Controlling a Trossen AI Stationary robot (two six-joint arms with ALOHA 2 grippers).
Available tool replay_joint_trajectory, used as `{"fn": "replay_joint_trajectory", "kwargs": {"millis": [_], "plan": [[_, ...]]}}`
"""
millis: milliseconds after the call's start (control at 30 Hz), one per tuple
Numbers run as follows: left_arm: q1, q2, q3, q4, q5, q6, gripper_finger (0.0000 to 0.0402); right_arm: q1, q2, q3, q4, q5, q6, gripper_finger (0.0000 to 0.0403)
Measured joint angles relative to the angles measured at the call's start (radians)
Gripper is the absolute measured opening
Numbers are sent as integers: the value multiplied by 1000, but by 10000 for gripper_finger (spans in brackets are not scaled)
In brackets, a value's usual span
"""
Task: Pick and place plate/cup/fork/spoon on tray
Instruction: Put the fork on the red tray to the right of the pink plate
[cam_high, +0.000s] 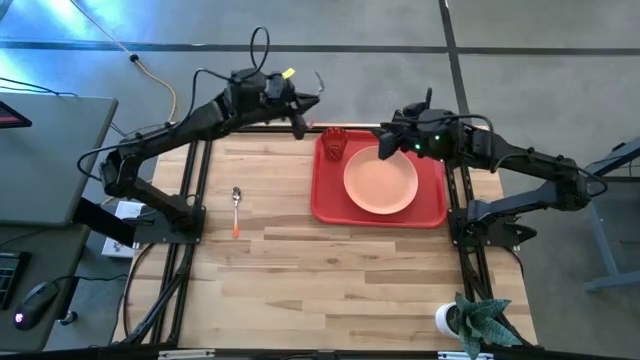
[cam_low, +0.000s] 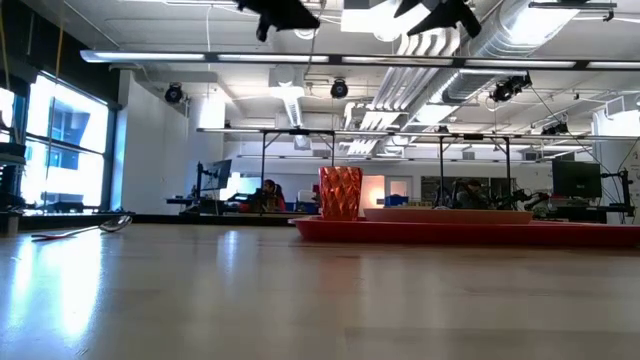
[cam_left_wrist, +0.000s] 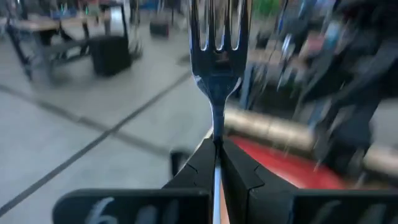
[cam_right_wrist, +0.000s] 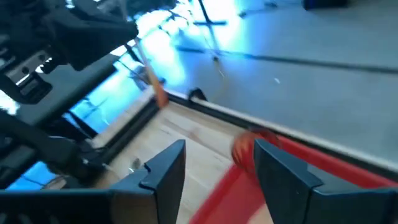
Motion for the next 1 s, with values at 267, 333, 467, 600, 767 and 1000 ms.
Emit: {"fn": "replay_joint_trajectory", "kwargs": {"millis": [267, 333, 467, 600, 767, 1000], "plan": [[-96, 70, 0, 389, -82, -294, 1, 1, 2, 0, 41, 11, -90, 190], [-118, 100, 0, 459, -88, -312, 1, 1, 3, 0, 81, 11, -137, 190], [-162, 165, 0, 552, -99, -314, 1, 1, 3, 0, 196, 4, -262, 190], [-184, 213, 0, 602, -106, -366, 1, 1, 3, 0, 259, -26, -361, 190], [-189, 244, 0, 645, -110, -373, 1, 0, 3, 0, 233, -69, -369, 190], [-192, 250, 0, 649, -117, -363, 1, -13, 49, 0, 249, -18, -397, 190]]}}
